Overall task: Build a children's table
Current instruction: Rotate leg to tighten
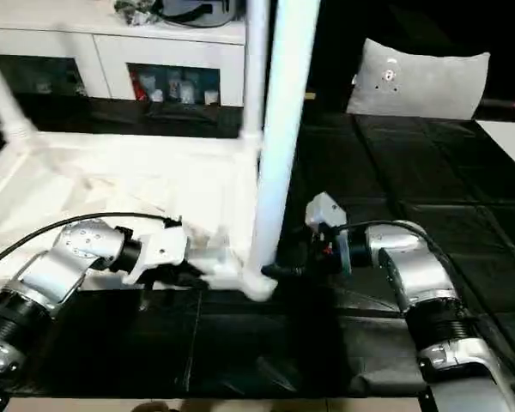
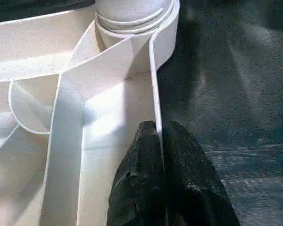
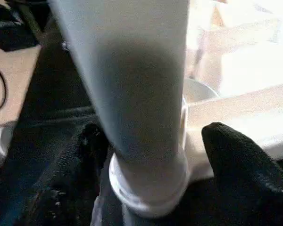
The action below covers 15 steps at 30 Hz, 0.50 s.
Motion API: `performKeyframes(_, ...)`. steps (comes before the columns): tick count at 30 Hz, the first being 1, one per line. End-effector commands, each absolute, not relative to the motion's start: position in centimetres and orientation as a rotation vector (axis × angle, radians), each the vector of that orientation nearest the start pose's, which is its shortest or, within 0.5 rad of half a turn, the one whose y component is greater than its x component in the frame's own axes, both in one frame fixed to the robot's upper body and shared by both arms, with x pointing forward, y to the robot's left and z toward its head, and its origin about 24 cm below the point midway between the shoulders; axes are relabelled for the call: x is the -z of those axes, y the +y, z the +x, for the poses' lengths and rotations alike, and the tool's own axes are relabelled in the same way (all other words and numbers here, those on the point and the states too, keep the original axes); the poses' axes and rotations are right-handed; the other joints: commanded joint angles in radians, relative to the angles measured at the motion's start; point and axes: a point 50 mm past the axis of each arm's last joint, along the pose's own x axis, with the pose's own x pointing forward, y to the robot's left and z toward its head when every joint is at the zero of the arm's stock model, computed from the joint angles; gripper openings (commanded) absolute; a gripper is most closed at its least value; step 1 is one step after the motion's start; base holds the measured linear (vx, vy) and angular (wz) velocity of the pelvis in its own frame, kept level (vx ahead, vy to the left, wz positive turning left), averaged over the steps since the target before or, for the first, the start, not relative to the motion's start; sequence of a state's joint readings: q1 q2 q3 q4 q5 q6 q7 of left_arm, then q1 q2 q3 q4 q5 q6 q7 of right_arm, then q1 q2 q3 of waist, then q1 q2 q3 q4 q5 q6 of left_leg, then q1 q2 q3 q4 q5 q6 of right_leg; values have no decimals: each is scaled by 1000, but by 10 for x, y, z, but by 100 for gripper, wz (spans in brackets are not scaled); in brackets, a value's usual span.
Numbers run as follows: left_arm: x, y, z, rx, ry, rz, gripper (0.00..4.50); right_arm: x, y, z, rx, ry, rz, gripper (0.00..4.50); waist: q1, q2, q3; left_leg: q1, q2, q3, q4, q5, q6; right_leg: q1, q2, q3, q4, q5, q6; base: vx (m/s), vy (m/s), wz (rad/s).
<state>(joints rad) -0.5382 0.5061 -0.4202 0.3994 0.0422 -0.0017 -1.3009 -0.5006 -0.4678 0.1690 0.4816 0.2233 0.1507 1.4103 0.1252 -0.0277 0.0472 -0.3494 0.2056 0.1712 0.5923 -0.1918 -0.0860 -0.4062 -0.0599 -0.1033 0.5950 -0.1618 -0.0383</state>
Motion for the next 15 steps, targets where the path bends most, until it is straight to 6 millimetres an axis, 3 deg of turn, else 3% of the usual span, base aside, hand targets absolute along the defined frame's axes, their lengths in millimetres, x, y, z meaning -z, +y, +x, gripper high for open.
performKeyframes(1, -61, 129, 289, 1605, 408, 705, 0, -68, -169, 296, -1455, 357, -134, 316, -4, 0, -62, 4, 35, -3, -66, -169, 57, 56, -86, 58, -73, -332, -141, 0, 0, 0)
performKeyframes(10, -61, 125, 290, 1606, 391, 686, 0, -65, -164, 295, -1490, 373, -113, 235, -2, -2, -64, 2, 32, -3, -65, -158, 55, 57, -84, 57, -74, -337, -129, 0, 0, 0)
performKeyframes(15, -64, 122, 292, 1543, 373, 564, 0, -64, -160, 294, -1495, 368, -65, 208, 3, -3, -64, 3, 34, -1, -64, -152, 52, 58, -86, 58, -70, -324, -137, 0, 0, 0)
